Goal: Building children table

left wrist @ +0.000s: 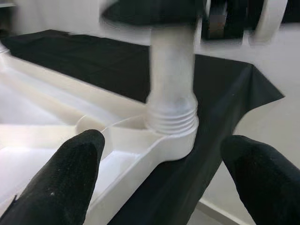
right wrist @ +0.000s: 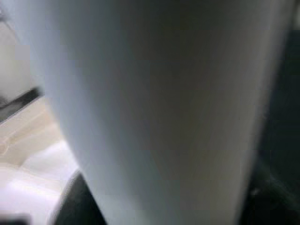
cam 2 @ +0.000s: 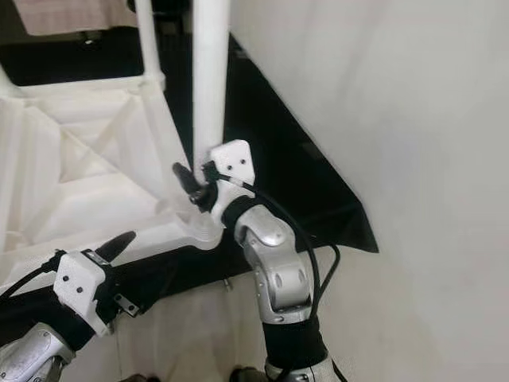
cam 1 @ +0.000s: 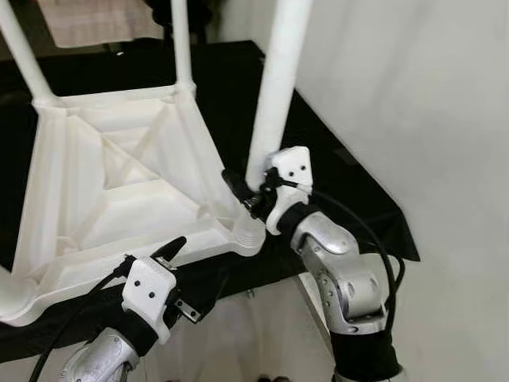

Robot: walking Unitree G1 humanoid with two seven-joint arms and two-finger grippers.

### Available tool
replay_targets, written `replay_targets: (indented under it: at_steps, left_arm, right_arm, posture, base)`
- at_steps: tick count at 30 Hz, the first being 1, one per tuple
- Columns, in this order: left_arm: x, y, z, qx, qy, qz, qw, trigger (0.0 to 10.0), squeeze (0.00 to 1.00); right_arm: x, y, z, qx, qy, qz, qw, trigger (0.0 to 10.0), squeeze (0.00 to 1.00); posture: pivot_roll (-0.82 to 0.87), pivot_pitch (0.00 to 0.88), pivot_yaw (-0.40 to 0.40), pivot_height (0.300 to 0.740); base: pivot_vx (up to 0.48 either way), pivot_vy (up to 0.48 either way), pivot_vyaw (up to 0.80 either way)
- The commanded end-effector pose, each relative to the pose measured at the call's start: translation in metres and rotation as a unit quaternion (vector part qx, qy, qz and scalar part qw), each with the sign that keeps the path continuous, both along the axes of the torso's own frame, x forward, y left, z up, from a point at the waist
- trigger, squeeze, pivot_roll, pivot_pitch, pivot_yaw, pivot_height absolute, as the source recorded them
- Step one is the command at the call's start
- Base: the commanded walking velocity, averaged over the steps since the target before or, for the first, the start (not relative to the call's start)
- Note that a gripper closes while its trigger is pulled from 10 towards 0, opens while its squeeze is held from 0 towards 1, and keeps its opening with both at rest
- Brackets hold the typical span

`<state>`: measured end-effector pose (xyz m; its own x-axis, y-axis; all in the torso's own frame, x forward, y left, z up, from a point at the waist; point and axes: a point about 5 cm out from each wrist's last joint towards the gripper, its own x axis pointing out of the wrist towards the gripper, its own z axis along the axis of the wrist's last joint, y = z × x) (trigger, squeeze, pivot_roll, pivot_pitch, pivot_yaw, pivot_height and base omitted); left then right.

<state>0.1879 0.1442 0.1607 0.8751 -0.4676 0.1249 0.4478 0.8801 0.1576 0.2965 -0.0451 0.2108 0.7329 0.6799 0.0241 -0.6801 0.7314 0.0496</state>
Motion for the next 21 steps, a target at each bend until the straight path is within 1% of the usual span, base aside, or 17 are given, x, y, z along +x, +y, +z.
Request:
replay_targets:
  at_steps: [1,2,3,4,5,6,7,8,9,10,11,12,14,15,17,20,21]
  left_arm:
    - [-0.001,0.0,-0.006,0.0,0.016,-0.003,1.0,10.0,0.0]
    - [-0.001,0.0,-0.007,0.0,0.016,-0.004,1.0,10.0,0.0]
    - [-0.001,0.0,-0.007,0.0,0.016,-0.005,1.0,10.0,0.0]
    - [-0.001,-0.001,-0.007,0.0,0.016,-0.005,1.0,10.0,0.0]
    - [-0.001,-0.001,-0.007,0.0,0.016,-0.006,1.0,10.0,0.0]
    - [-0.001,-0.002,-0.007,0.0,0.016,-0.006,1.0,10.0,0.0]
    - [-0.001,-0.002,-0.007,0.0,0.016,-0.006,1.0,10.0,0.0]
    - [-0.001,-0.002,-0.007,0.0,0.016,-0.006,1.0,10.0,0.0]
    - [-0.001,-0.002,-0.007,0.0,0.015,-0.006,1.0,10.0,0.0]
    - [-0.001,-0.002,-0.007,0.0,0.015,-0.006,1.0,10.0,0.0]
    - [-0.002,-0.002,-0.007,0.0,0.015,-0.006,1.0,10.0,0.0]
    - [-0.002,-0.003,-0.007,0.0,0.015,-0.006,1.0,10.0,0.0]
    - [-0.002,-0.003,-0.007,0.0,0.015,-0.006,1.0,10.0,0.0]
    - [-0.004,-0.004,-0.007,-0.001,0.018,-0.012,1.0,10.0,0.0]
    - [-0.008,-0.007,-0.006,-0.001,0.023,-0.028,0.999,10.0,0.0]
    - [-0.01,-0.009,-0.006,-0.001,0.025,-0.036,0.999,10.0,0.0]
    - [-0.01,-0.009,-0.006,-0.001,0.027,-0.04,0.999,10.0,0.0]
  right_arm:
    - [0.001,0.008,0.007,0.019,0.005,0.086,0.996,10.0,1.0]
    - [0.004,0.007,0.017,0.026,-0.019,0.136,0.99,10.0,1.0]
    - [0.006,0.006,0.024,0.029,-0.036,0.166,0.985,10.0,1.0]
    - [0.007,0.004,0.029,0.03,-0.043,0.212,0.976,10.0,1.0]
    - [0.008,0.002,0.033,0.031,-0.046,0.237,0.97,10.0,1.0]
    - [0.009,-0.002,0.037,0.008,-0.064,0.287,0.956,10.0,1.0]
    - [0.009,-0.006,0.04,-0.011,-0.076,0.32,0.944,10.0,1.0]
    - [0.009,-0.006,0.04,-0.011,-0.076,0.32,0.944,10.0,1.0]
    - [0.009,-0.01,0.041,-0.032,-0.088,0.355,0.93,10.0,1.0]
    - [0.009,-0.01,0.041,-0.032,-0.088,0.355,0.93,10.0,1.0]
    - [0.011,-0.013,0.042,-0.051,-0.095,0.375,0.921,10.0,1.0]
    - [0.012,-0.015,0.042,-0.059,-0.095,0.382,0.917,10.0,1.0]
    - [0.013,-0.016,0.042,-0.064,-0.095,0.386,0.915,10.0,1.0]
    - [0.023,-0.018,0.042,-0.084,-0.087,0.399,0.909,10.0,0.0]
    - [0.037,-0.023,0.043,-0.109,-0.069,0.417,0.9,10.0,0.0]
    - [0.041,-0.024,0.043,-0.114,-0.064,0.426,0.895,10.0,0.0]
    - [0.043,-0.025,0.044,-0.112,-0.058,0.432,0.893,7.1,0.0]
  posture:
    - [-0.13,0.169,-0.082,0.74]
    - [-0.13,0.168,-0.082,0.74]
    - [-0.13,0.168,-0.082,0.74]
    - [-0.12,0.165,-0.084,0.74]
    - [-0.12,0.165,-0.084,0.74]
    - [-0.11,0.163,-0.085,0.74]
    - [-0.11,0.163,-0.085,0.74]
    - [-0.11,0.163,-0.085,0.74]
    - [-0.11,0.162,-0.086,0.74]
    - [-0.11,0.162,-0.086,0.74]
    - [-0.1,0.16,-0.085,0.74]
    - [-0.1,0.16,-0.085,0.74]
    - [-0.1,0.16,-0.085,0.74]
    - [-0.08,0.171,-0.089,0.74]
    - [-0.07,0.178,-0.091,0.74]
    - [-0.07,0.179,-0.091,0.74]
    - [-0.07,0.184,-0.09,0.74]
  base:
    - [0.0,0.0,0.0]
    - [0.0,0.0,0.0]
    - [0.0,0.0,0.0]
    - [0.0,0.0,0.0]
    - [0.0,0.0,0.0]
    - [0.0,0.0,0.0]
    - [0.0,0.0,0.0]
    - [0.0,0.0,0.0]
    - [0.0,0.0,0.0]
    - [0.0,0.0,0.0]
    - [0.0,0.0,0.0]
    - [0.0,0.0,0.0]
    - [0.0,0.0,0.0]
    - [0.0,0.0,0.0]
    - [0.0,0.0,0.0]
    - [0.0,0.0,0.0]
    - [0.0,0.0,0.0]
